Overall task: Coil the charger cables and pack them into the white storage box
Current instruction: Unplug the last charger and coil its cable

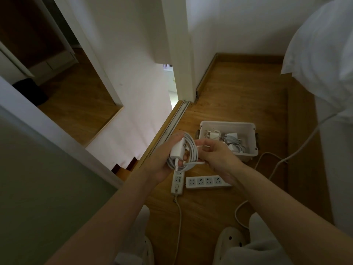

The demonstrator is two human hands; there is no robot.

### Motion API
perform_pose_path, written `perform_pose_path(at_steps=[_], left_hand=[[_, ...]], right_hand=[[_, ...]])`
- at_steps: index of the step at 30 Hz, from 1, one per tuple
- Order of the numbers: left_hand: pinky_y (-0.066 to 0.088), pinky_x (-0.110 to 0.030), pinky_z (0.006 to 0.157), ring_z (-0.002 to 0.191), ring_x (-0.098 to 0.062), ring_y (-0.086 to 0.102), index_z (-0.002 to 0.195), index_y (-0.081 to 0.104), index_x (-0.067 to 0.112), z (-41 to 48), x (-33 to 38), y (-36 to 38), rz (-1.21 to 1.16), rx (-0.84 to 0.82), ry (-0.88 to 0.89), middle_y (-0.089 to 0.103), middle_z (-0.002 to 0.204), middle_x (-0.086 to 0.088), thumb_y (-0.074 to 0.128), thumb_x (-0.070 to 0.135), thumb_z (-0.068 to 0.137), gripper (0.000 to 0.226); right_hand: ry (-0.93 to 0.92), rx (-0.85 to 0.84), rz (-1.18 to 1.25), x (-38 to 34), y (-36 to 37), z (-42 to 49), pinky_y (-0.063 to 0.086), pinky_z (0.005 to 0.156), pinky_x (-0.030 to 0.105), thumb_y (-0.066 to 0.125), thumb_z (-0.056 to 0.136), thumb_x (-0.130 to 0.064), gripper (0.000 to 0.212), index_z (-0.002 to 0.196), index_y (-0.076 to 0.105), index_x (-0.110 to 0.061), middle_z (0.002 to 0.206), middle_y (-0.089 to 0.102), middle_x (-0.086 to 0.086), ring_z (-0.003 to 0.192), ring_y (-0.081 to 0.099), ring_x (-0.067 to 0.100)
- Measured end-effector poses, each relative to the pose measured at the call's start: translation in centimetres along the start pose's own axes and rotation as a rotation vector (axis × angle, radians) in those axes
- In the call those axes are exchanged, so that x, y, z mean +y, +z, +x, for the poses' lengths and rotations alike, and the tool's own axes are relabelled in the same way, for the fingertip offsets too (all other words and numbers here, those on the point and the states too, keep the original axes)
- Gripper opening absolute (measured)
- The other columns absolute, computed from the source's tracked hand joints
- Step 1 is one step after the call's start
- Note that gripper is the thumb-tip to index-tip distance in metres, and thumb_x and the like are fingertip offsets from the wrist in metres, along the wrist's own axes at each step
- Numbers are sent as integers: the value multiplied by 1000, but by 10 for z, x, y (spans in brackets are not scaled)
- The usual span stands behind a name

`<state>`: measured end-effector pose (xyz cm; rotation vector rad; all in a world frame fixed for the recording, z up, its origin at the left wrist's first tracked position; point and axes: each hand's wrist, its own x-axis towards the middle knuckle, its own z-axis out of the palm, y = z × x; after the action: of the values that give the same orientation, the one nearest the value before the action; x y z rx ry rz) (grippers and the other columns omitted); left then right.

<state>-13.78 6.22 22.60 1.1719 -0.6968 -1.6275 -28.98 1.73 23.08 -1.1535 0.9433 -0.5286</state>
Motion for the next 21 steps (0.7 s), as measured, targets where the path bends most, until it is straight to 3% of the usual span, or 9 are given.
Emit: perform_pose_path(at_steps=[5,10,12,16,21], left_hand=[[49,-20,51,57,-11,56,108,55,7,3,-9,-1,59,43,-49,59,83,-9,58,45,80,47],[53,-22,55,59,-12,60,101,60,12,5,-18,2,120,160,-76,62,80,-7,59,45,78,40],[52,-21,51,55,-10,61,98,59,12,4,-18,1,82,184,-80,63,76,-6,57,41,84,33],[49,-18,47,55,-11,56,97,58,11,3,-12,-5,-9,146,-48,60,74,-5,61,42,75,38],[48,-20,46,56,-12,58,97,60,9,2,-12,-4,104,105,28,61,75,-6,61,41,75,39]], right_hand=[[8,181,-124,16,10,4,52,60,19,49,92,0,16,103,52,-11,103,61,7,79,61,12],[33,342,22,28,22,8,50,64,19,44,91,8,23,102,47,-12,104,56,6,89,56,14],[79,322,118,28,26,10,51,68,21,42,93,6,24,106,45,-14,107,56,7,90,56,15],[108,202,155,24,24,13,53,87,36,46,93,1,26,117,48,-9,109,59,11,101,59,23],[191,227,134,24,19,17,51,84,35,57,86,4,32,115,49,-6,109,58,13,101,58,26]])
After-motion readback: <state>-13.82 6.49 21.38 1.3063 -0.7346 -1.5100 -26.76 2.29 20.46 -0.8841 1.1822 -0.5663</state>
